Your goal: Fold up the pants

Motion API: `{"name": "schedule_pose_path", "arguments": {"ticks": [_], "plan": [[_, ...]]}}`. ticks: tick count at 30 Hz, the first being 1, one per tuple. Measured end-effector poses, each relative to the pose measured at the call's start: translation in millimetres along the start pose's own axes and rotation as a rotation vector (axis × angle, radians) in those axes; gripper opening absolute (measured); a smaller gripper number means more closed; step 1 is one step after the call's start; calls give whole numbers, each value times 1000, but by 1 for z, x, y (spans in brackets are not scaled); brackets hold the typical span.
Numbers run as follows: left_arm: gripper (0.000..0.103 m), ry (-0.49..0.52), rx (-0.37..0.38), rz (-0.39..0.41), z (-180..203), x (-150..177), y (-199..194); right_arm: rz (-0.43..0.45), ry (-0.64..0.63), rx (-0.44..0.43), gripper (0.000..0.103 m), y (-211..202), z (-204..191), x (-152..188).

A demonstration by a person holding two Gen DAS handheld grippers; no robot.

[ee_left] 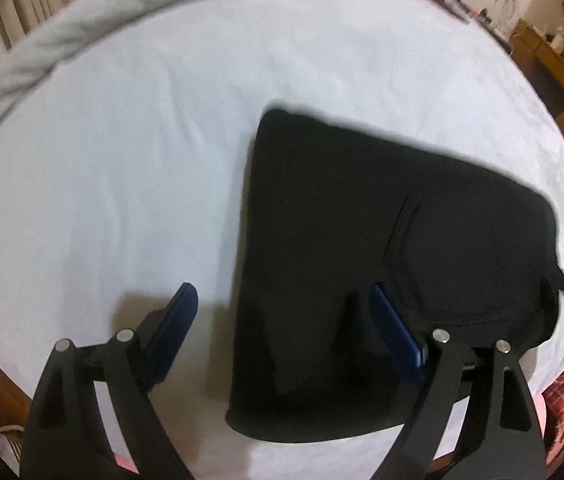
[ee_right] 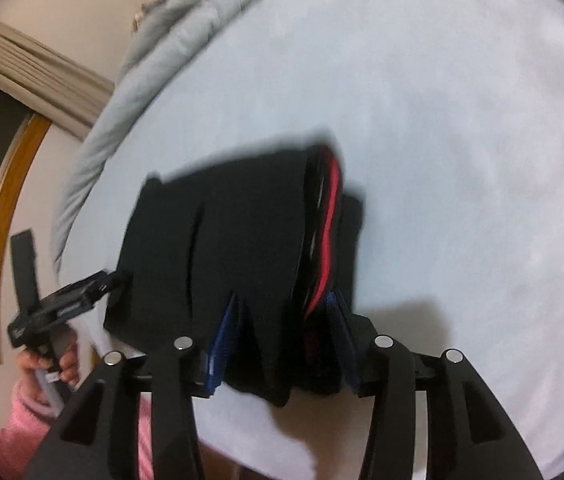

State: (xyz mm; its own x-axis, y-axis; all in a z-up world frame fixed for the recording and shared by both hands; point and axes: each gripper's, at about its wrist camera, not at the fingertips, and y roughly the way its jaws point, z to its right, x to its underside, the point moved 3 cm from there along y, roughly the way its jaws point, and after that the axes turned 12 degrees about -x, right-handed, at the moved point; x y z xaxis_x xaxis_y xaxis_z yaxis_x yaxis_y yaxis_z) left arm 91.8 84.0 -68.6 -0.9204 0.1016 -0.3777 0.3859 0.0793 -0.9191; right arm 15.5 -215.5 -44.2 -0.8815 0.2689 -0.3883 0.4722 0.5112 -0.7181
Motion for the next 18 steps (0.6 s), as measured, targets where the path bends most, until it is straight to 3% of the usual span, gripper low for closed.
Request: {"name": "schedule_pose_path", "arguments": {"ticks": [3, 8, 13, 18], "plan": [[87, 19, 45, 63, 12, -18, -18, 30, -48, -41, 38, -2, -15, -25], [87, 39, 130, 39, 36, -39, -11, -36, -47, -41, 37, 40, -23, -48], [85, 38, 100, -69, 41, -37, 30, -55, 93, -43, 27, 66, 9, -51], [85, 76, 58, -44, 41, -33, 42, -57, 149, -60, 21, 85, 32, -47]]}}
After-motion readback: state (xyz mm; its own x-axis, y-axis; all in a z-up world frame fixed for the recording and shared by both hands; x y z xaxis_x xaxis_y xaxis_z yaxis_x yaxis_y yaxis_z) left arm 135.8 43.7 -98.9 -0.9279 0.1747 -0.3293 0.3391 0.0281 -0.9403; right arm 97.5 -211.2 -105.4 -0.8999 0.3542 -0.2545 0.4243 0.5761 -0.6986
